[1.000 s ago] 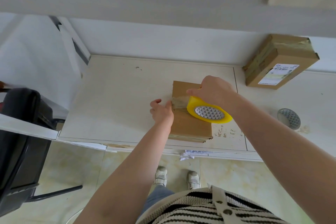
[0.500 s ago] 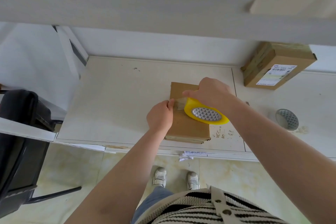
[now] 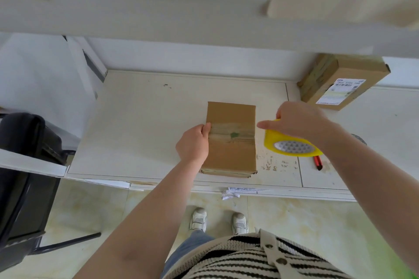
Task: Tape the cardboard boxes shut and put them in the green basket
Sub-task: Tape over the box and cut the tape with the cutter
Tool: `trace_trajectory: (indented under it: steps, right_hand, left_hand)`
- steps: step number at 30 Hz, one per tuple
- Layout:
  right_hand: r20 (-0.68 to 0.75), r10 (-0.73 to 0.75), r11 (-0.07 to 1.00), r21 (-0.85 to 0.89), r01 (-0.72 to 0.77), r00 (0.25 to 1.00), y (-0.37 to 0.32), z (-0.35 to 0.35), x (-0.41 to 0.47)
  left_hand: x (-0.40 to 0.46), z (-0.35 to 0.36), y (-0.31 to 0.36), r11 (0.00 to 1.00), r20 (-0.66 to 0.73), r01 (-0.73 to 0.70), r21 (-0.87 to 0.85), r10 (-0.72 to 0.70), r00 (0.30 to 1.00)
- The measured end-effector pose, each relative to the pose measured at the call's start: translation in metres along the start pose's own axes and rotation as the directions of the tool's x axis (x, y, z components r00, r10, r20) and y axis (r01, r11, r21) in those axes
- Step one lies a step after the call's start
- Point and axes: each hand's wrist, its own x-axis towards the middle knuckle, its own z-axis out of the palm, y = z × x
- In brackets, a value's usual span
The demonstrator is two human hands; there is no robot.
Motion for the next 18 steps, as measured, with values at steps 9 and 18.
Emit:
trace_trajectory:
  steps: [9, 18]
  right_hand:
    - [0.176, 0.090, 0.983, 0.144, -0.117, 0.980, 0.023, 0.062, 0.022]
    - [0.189, 0.103, 0.985, 0.116, -0.126, 0.977, 0.021, 0.076, 0.033]
  left_hand:
    - [-0.002, 0.000, 0.004, 1.000, 0.039, 0.028, 0.007, -0.028, 0.999]
    - [0.000, -0.005, -0.001, 0.994, 0.088, -0.060, 0.091, 0.052, 0.995]
